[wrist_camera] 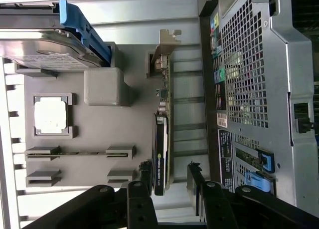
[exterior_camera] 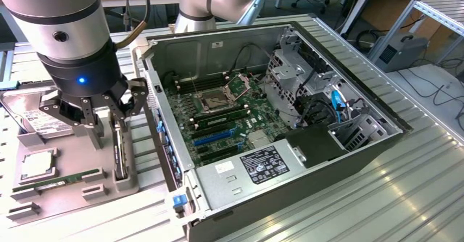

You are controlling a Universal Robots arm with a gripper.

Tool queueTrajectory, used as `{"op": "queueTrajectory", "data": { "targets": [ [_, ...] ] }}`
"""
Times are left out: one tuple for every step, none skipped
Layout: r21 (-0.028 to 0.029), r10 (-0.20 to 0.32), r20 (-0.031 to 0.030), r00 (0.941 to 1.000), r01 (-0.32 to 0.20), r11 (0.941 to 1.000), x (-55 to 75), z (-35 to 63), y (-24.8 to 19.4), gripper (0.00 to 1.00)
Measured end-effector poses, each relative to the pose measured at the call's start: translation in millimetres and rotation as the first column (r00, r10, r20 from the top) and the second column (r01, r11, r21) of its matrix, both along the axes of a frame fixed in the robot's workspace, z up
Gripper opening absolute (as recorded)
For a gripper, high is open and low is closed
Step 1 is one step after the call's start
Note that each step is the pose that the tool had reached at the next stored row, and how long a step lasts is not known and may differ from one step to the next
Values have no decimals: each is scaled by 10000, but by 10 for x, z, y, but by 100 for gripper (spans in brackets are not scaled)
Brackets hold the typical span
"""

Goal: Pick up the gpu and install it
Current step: 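Pick up the gpu and move the gpu toward the slot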

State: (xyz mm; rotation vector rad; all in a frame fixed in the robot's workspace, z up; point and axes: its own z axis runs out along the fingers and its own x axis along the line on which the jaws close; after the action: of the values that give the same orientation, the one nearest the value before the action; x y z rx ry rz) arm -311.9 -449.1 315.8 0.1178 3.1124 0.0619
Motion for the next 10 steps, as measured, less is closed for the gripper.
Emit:
{"op": "queueTrajectory", "data": {
  "targets": [
    [0,0,0,10000,0,10000,0,-3,0,42],
    [0,0,1,10000,0,10000,0,-7,0,42],
    [0,0,1,10000,0,10000,0,-10,0,42],
    [1,0,1,10000,0,10000,0,-15,0,42],
    [0,0,0,10000,0,10000,0,-23,0,42],
    [0,0,0,10000,0,10000,0,-26,0,42],
    [0,0,1,10000,0,10000,0,-31,0,42],
    [0,0,1,10000,0,10000,0,-36,0,42],
    [0,0,0,10000,0,10000,0,-43,0,42],
    [0,0,0,10000,0,10000,0,-48,0,42]
  ]
}}
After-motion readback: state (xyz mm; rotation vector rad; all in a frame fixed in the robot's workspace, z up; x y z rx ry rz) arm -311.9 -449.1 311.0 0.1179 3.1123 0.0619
